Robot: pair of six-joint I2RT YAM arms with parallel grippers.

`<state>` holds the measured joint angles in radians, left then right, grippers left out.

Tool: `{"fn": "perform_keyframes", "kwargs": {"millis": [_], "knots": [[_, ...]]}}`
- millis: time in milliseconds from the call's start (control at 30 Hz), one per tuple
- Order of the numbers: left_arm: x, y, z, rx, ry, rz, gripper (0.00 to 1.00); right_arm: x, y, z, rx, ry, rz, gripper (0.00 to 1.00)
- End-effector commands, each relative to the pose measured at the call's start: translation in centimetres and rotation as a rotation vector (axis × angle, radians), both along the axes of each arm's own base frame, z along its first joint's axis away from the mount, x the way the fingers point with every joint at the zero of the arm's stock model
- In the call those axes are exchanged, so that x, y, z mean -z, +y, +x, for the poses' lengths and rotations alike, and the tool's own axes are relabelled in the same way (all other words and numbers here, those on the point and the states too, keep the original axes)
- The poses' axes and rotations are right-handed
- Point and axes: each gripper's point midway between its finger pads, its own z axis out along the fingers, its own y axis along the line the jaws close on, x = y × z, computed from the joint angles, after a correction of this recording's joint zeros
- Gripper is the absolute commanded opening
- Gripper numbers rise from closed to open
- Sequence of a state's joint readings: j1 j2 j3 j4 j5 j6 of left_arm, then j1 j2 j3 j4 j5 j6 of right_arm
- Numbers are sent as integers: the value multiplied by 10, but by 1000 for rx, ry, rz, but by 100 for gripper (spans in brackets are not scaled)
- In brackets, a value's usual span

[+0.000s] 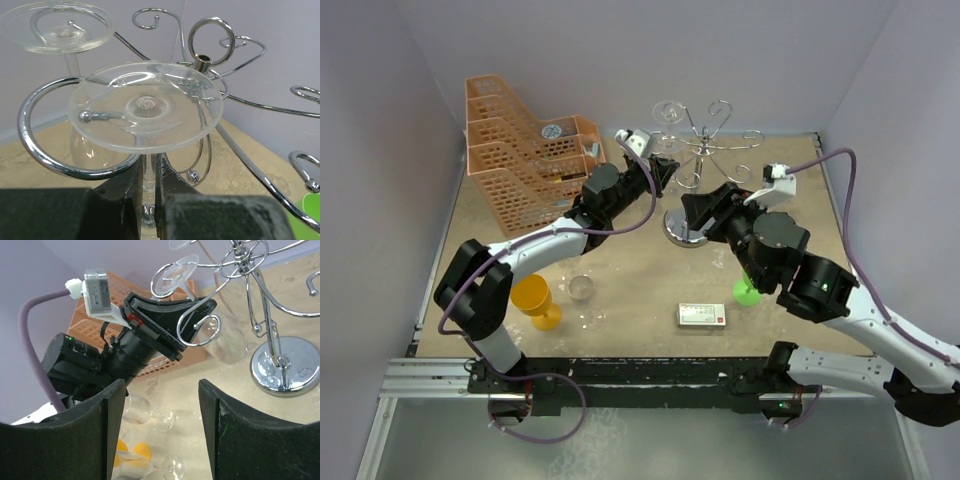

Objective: Place the wine glass upside down on the wine glass rack

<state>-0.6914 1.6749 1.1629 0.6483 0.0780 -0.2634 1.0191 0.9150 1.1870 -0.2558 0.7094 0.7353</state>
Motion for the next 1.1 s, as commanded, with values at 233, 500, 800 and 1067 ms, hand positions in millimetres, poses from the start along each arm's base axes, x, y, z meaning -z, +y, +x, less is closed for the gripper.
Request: {"fn": "perform_keyframes", "kwargs": {"millis": [233, 500, 800, 1067], "knots": [[-40, 14, -17, 128, -191, 21, 0, 5, -2, 5, 39, 14, -10, 63], [-42, 13, -25, 233, -243, 54, 0, 15, -3, 9, 78, 65, -48, 62], [-39, 14, -23, 294, -266, 92, 0, 19, 0, 12, 81, 72, -62, 61], [-37, 19, -8, 285, -275, 149, 3, 20, 2, 12, 73, 73, -61, 61]]}}
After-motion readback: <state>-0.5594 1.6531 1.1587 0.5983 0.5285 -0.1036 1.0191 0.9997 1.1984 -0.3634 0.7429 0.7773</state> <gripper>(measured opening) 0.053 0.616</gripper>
